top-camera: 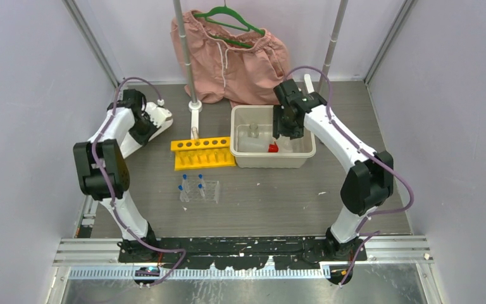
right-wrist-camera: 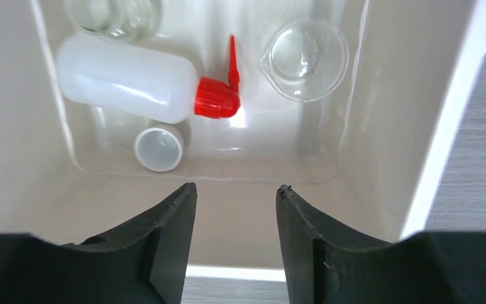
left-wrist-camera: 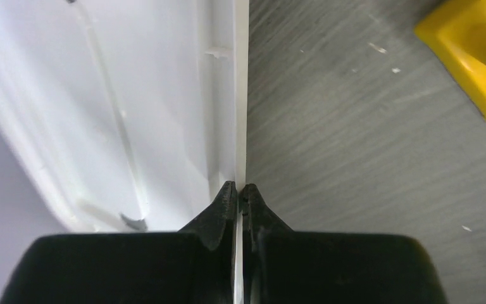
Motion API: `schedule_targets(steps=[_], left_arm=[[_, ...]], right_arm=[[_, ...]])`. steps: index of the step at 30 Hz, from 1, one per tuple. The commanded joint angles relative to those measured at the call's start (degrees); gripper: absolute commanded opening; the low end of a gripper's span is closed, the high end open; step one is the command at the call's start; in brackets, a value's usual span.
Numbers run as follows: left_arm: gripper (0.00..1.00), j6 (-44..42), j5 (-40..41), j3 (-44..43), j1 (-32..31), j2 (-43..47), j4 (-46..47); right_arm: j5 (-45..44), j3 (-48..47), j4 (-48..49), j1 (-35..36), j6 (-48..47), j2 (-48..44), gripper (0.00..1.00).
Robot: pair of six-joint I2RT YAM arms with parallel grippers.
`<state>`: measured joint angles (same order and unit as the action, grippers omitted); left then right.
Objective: Organize the chemistry lab equipment
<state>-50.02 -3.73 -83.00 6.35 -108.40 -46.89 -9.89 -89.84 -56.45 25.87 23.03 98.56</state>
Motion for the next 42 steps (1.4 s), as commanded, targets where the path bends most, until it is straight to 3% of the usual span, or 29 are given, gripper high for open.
schedule_targets(steps=[1, 5, 7, 8, 9, 12, 17, 23, 30, 42], left_arm=[[0.00, -1.83, 1.71, 0.68, -1.95, 11.15, -3.91], [0.00, -3.80, 0.43, 0.59, -4.08, 18.68, -9.49], [0.00, -5.89, 0.23, 0.73, -5.64, 22.95, -12.38], [0.00, -7.06, 0.37, 0.86, -6.70, 24.94, -13.79], [0.00, -8.03, 0.93, 0.98, -8.14, 26.95, -14.86], [0.00, -11.01, 2.23, 0.27, -10.89, 32.39, -20.30], [0.00, -15.13, 2.16, -3.61, -15.73, 38.63, -29.48], [0.00, -24.16, -5.19, -9.20, -20.03, 45.68, -37.02], [0.00, -36.44, -16.92, -10.98, -20.50, 52.33, -39.93], [0.00, -45.82, -23.83, -13.26, -20.54, 50.83, -45.10]], right_arm=[[1.68, -5.42, 1.96, 0.40, -2.22, -6.61, 0.57], [4.00, -6.28, 4.70, 1.05, -4.82, -9.53, 0.69], [5.62, -6.24, 6.55, 1.16, -6.34, -11.17, 0.84], [6.43, -6.16, 7.39, 1.24, -7.04, -11.99, 0.97], [7.29, -5.87, 8.50, 1.22, -7.80, -13.00, 0.99], [12.09, -3.38, 13.48, 1.76, -10.42, -16.81, 1.00], [20.85, 9.74, 29.70, 4.53, -20.78, -27.43, 1.00], [34.14, 18.71, 40.72, 7.26, -38.20, -35.25, 1.00], [30.36, 24.72, 47.32, 16.24, -58.84, -37.38, 1.00], [15.12, 28.05, 54.78, 32.11, -83.23, -32.33, 0.99]])
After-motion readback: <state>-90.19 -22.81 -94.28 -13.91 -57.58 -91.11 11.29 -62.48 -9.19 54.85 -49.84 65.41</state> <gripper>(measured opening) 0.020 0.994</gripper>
